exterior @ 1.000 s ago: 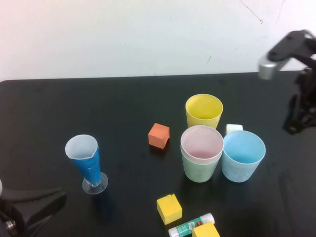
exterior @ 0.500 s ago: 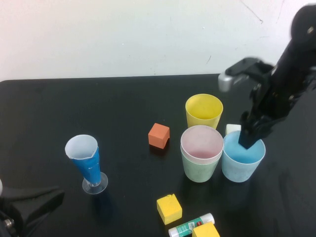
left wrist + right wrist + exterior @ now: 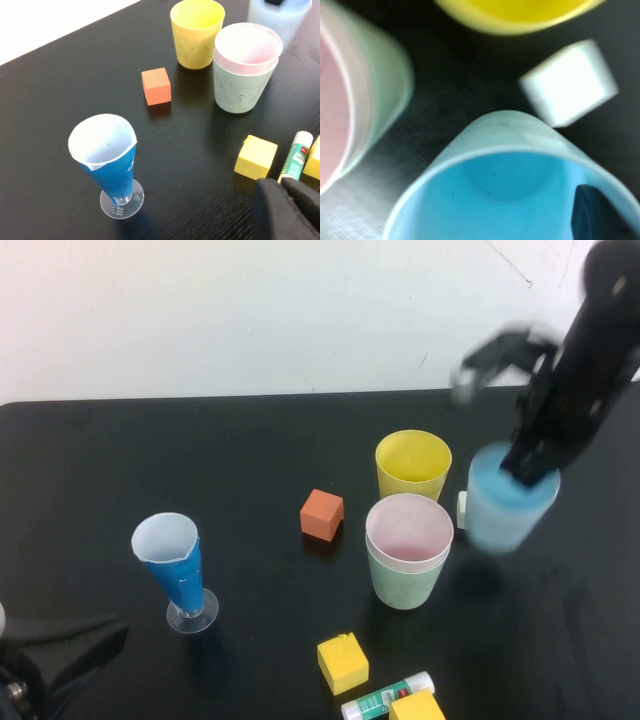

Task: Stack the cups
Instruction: Pick up the blue cup, then place the blue cup on the pink cup

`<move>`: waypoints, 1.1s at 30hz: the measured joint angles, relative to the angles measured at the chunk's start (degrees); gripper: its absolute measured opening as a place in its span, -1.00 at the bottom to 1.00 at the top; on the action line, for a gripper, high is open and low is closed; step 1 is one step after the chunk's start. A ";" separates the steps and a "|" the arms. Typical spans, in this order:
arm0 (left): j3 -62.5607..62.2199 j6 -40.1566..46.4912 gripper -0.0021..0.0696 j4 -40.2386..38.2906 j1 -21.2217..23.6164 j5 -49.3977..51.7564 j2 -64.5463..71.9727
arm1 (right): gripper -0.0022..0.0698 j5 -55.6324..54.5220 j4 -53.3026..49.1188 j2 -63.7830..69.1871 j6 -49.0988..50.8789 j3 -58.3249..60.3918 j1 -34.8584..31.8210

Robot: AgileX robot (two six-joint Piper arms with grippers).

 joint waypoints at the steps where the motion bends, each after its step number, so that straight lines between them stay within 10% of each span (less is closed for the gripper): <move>1: 0.00 0.00 -0.94 0.00 0.00 0.00 0.00 | -0.89 0.00 -1.14 -1.26 0.42 -1.42 0.00; 33: 0.02 0.00 -0.94 3.21 0.00 0.34 0.00 | -0.89 1.51 3.27 -0.35 0.43 -10.08 10.84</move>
